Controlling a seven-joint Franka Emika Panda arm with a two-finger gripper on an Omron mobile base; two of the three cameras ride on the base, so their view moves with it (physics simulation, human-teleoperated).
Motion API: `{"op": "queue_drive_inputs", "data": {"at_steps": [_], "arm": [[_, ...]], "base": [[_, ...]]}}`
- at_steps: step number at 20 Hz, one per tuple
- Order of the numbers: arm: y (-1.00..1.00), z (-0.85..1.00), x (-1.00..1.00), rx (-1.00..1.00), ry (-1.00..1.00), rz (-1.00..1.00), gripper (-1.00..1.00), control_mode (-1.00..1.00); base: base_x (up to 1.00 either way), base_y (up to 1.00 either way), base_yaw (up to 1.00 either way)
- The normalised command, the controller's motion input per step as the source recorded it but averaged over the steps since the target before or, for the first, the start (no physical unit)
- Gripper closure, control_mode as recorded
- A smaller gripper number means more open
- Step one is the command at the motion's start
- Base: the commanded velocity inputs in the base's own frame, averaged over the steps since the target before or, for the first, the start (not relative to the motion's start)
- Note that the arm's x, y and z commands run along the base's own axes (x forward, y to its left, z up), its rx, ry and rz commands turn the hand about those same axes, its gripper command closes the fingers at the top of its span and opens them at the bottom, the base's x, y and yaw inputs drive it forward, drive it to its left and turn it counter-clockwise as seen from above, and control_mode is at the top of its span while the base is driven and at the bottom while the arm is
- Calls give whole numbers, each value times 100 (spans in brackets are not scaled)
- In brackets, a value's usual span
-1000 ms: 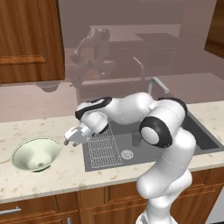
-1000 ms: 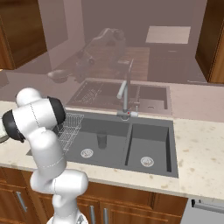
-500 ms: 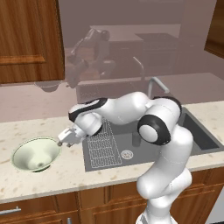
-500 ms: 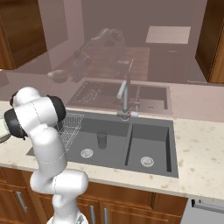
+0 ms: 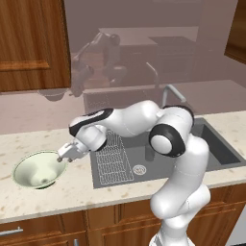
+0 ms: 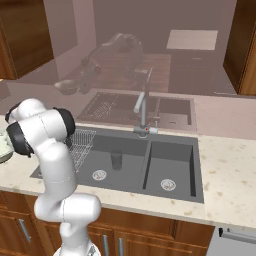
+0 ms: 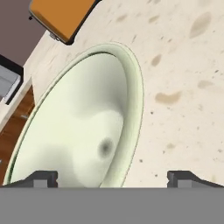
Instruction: Place the glass cup in the left basin and the bowl in the right basin of the sink.
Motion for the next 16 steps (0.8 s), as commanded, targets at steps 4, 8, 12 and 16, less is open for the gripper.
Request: {"op": "queue_drive_inputs", "data": {"at_steps": [4, 8, 12, 16], "arm": [[21, -1, 2, 0, -2, -2, -100, -100], [27, -7, 2, 0, -1, -2, 100, -100], [18, -15, 6, 0, 0, -3, 100, -100], [0, -14, 0, 0, -1, -4, 100, -100]], "base": [[0, 0, 0], [0, 0, 0], [0, 0, 0], [0, 0, 0]]}}
